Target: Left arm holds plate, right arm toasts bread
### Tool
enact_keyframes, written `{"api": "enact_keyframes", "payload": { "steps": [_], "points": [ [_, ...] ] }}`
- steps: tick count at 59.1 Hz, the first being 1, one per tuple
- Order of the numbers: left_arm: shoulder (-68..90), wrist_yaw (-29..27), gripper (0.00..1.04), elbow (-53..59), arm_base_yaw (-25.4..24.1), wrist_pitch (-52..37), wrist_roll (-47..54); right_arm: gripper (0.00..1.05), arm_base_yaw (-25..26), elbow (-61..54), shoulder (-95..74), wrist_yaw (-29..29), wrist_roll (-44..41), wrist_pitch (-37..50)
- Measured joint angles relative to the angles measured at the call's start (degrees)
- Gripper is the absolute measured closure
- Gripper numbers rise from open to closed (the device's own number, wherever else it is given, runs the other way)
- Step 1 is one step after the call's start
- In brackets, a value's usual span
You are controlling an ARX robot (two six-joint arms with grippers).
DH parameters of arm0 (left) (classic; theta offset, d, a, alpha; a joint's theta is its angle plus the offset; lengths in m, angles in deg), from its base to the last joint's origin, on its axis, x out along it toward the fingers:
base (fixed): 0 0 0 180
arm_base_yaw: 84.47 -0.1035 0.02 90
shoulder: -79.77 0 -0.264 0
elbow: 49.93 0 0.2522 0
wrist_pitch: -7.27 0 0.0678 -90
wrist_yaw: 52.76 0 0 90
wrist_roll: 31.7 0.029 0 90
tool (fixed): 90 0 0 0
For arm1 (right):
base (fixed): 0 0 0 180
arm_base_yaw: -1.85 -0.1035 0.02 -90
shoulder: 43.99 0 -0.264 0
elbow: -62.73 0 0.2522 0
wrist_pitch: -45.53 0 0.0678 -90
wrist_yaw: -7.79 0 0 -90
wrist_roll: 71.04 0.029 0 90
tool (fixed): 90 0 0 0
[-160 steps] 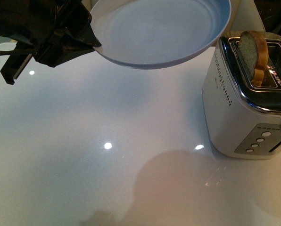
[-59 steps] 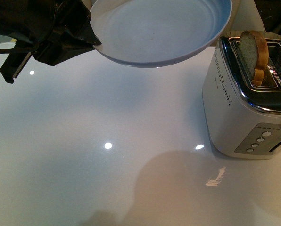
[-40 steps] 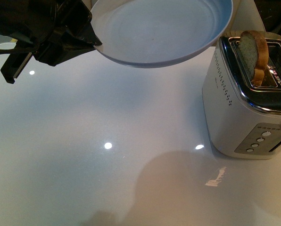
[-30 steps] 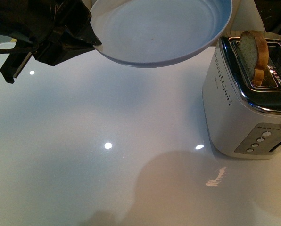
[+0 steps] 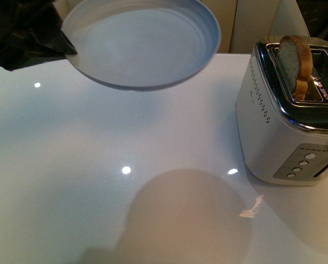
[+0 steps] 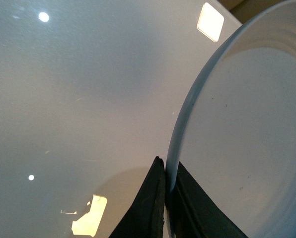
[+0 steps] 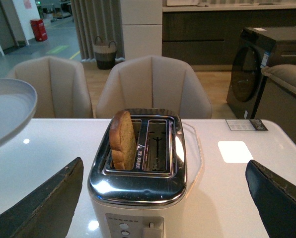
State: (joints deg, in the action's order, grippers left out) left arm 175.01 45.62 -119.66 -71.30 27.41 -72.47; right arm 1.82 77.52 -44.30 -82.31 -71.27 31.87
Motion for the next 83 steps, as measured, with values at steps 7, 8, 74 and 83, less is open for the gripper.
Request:
{"api": "enact_keyframes", "payload": {
  "steps": [7,8,74,83],
  "points": [
    [-0.2,0.4,1.02,0.1,-6.2,0.0,3.1,0.09,0.0,0.0,0.0,0.0,0.0,0.0],
    [-0.2,0.4,1.02,0.1,-7.5,-0.1,4.0,0.09,0.0,0.0,0.0,0.0,0.0,0.0],
    [35.9,11.4,1.02,8.3,-33.5,-31.2,22.0,0.09,0.0,0.0,0.0,0.0,0.0,0.0],
    [38.3,11.5,1.02,8.2,-33.4,-31.9,21.6,0.09,0.0,0.0,0.0,0.0,0.0,0.0]
  ]
}}
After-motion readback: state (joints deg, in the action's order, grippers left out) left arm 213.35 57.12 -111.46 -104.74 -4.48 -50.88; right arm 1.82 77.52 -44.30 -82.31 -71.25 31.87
